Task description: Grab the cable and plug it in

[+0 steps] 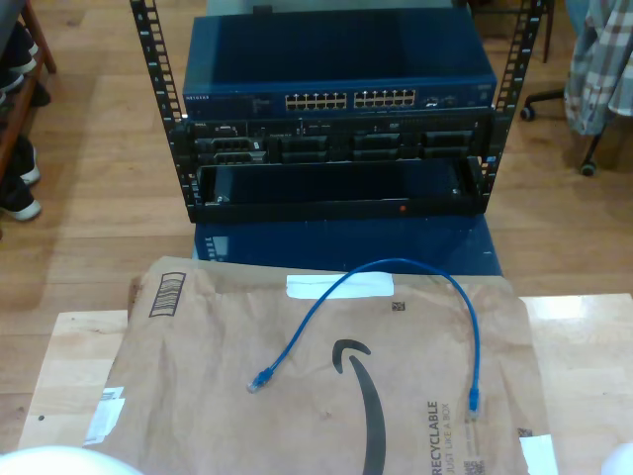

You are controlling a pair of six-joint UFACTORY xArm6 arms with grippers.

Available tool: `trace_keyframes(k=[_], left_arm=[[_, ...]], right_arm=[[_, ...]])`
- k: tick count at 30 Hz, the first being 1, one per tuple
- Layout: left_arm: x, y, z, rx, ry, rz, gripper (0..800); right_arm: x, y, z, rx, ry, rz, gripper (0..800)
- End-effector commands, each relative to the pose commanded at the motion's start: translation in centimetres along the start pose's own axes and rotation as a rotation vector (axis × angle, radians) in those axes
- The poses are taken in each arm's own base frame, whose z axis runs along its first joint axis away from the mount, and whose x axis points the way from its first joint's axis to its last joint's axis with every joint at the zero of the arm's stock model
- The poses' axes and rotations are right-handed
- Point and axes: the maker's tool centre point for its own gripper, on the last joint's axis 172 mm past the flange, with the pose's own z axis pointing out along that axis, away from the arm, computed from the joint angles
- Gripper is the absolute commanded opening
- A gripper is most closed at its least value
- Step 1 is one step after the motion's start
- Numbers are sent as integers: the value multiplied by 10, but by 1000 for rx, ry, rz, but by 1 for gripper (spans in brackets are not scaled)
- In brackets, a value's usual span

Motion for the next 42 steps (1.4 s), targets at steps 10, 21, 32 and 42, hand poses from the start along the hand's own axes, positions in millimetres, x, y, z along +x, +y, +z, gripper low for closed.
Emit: trace_keyframes(k=[10,21,32,42], left_arm=[[-9,16,-88,78,-15,-17,798],[-42,138,-117,126,100,-74,798],[-112,207,-98,228,228,-31,799],[-168,245,-91,203,201,-1,798]], right_arm=[[31,-12,-77,61,35,151,797],[18,-143,-132,93,146,133,796],[-145,-269,-141,95,178,-71,793],[-297,-324,-131,49,186,-192,793]])
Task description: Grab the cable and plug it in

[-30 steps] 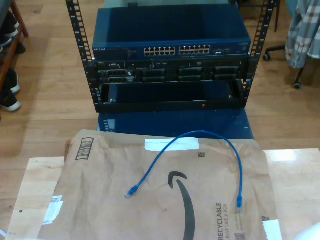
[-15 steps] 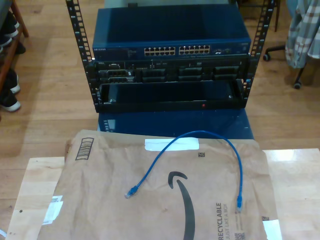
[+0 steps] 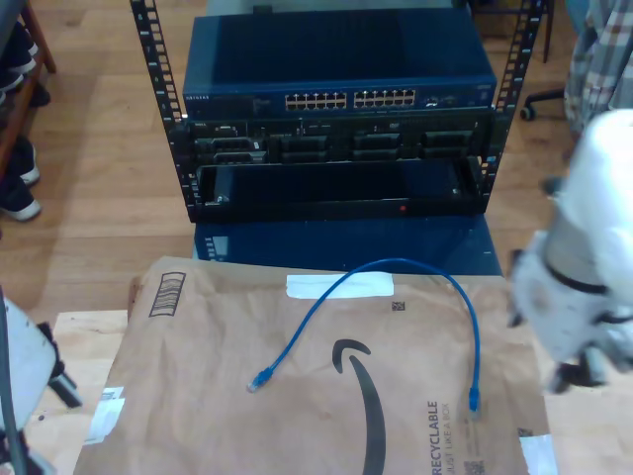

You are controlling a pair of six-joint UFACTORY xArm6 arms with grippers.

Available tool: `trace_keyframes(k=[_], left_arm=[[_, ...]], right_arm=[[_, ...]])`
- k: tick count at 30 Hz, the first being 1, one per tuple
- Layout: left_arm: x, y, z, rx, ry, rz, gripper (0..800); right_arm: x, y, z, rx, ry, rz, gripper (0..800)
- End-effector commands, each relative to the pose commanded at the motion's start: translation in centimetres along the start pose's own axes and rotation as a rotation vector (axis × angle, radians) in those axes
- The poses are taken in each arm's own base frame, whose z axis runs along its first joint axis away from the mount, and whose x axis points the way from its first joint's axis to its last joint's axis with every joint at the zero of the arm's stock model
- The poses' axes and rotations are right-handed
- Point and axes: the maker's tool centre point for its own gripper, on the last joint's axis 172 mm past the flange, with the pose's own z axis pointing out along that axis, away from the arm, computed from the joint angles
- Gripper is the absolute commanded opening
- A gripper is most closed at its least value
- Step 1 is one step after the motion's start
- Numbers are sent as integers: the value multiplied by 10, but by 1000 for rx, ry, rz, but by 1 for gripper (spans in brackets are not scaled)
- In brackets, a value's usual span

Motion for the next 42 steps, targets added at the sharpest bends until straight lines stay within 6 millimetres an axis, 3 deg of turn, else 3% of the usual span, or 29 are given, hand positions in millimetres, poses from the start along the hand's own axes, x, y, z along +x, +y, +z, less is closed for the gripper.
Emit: trace_keyframes(k=[7,12,19,24,30,42], left_arm=[[-15,15,10,-10,-83,-17,799],[-34,29,23,12,-84,14,798],[-74,43,32,35,-28,59,798],[-75,58,20,-7,-19,49,799],[-73,61,27,4,-22,38,798],[-72,62,28,9,-22,36,799]], right_arm=[[-95,-56,-3,47,-6,-84,794],[-129,-92,20,135,-31,-133,793],[-151,-116,54,167,-43,-156,793],[-170,-122,70,171,-50,-183,779],[-176,-126,99,161,-47,-196,772],[-178,-130,114,153,-43,-208,733]])
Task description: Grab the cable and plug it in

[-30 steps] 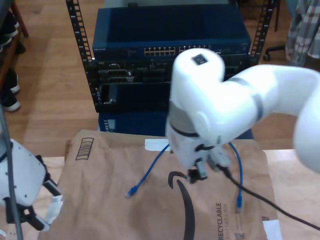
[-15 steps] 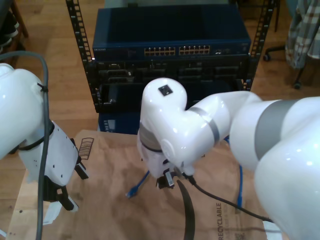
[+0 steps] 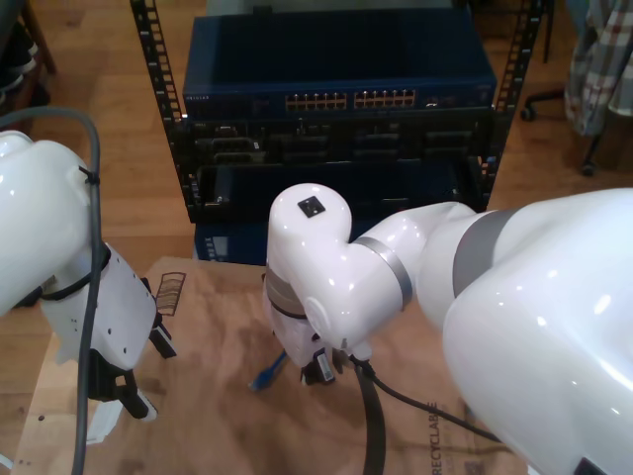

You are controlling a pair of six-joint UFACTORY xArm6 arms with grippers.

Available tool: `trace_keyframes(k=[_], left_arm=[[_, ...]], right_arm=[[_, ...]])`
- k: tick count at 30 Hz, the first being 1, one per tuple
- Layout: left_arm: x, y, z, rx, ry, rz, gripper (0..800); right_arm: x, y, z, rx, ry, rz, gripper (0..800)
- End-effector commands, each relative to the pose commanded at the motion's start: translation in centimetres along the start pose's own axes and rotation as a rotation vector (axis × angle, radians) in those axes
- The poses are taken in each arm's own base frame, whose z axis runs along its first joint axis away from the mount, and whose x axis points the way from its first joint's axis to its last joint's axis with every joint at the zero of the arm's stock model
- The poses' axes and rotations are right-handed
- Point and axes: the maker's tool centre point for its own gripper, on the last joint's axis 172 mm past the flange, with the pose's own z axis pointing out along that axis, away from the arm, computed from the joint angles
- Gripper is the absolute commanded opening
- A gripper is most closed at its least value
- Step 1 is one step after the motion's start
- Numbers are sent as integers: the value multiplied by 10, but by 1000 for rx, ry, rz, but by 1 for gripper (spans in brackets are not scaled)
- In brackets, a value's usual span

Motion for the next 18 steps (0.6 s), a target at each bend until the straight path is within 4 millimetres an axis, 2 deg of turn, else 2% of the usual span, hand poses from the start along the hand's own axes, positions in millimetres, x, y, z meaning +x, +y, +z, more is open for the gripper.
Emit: trace_keyframes(k=[9,13,15,18], left_arm=[[0,0,0,0,0,0,798],[0,-1,-1,0,-1,0,798],[0,-1,-1,0,-1,0,798],[0,-1,-1,0,-1,0,798]], right_arm=[[-1,-4,0,17,-3,2,664],[-1,-5,0,18,-3,0,656],[1,0,10,-1,2,2,652],[1,-1,14,-6,2,2,646]])
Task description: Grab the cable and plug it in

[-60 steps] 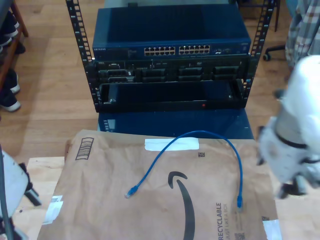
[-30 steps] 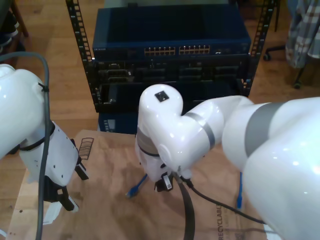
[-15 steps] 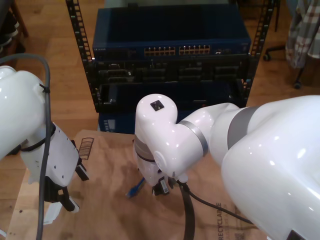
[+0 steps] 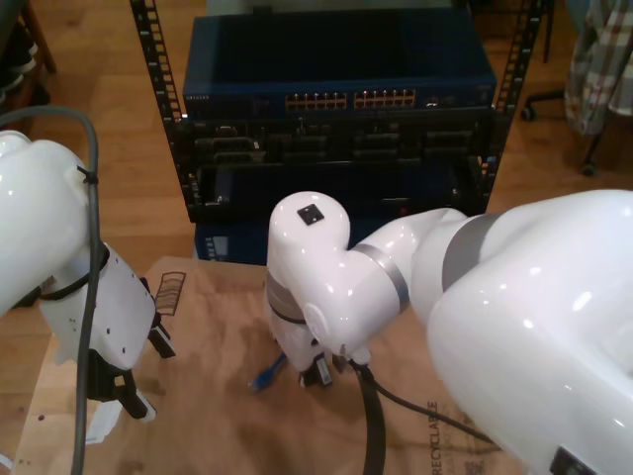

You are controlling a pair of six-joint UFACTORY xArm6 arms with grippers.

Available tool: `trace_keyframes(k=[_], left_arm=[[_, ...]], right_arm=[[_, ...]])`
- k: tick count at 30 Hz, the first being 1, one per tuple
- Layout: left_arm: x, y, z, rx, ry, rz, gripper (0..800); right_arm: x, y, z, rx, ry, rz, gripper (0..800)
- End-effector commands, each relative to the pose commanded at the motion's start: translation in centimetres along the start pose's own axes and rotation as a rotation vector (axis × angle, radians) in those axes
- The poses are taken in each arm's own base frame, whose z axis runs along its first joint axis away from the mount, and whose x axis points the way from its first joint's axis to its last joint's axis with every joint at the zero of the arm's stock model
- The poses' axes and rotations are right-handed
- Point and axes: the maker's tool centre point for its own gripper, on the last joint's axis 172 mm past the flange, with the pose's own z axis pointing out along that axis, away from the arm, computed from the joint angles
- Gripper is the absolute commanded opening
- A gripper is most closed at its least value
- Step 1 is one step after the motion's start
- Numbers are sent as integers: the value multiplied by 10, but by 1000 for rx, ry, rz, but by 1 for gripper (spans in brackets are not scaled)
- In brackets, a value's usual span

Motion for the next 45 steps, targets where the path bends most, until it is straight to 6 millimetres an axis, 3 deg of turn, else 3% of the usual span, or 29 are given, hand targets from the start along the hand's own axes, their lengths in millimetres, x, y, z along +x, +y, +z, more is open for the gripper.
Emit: trace_keyframes(k=[4,8,15,17,21,23,26,29,34,39,42,45], left_arm=[[0,0,0,0,0,0,798],[0,0,0,-1,0,-1,799],[-1,-1,-2,1,-1,0,798],[-1,-1,-4,-3,-1,3,798],[-7,1,-19,-12,-8,9,798],[-24,1,-28,-13,-59,12,798],[-68,-3,-45,-2,-205,23,797],[-93,-3,-62,-3,-296,33,797],[-104,7,-74,-41,-387,3,795],[-119,34,-104,-81,-612,-75,793],[-132,36,-115,-91,-691,-64,791],[-144,31,-122,-79,-739,-32,789]], right_arm=[[-1,-3,-2,6,-1,2,602],[0,-3,-2,6,-2,9,448],[2,-4,-6,13,-5,19,41],[2,-5,-9,18,-13,35,21],[-1,-15,-40,64,-47,69,9],[-2,-8,-55,58,-70,100,9],[0,2,-82,48,-103,147,9],[21,11,-120,47,-172,270,9],[53,28,-177,33,-268,427,10],[30,41,-205,1,-376,468,9],[13,42,-215,-27,-460,504,8],[20,37,-229,-39,-526,568,9]])
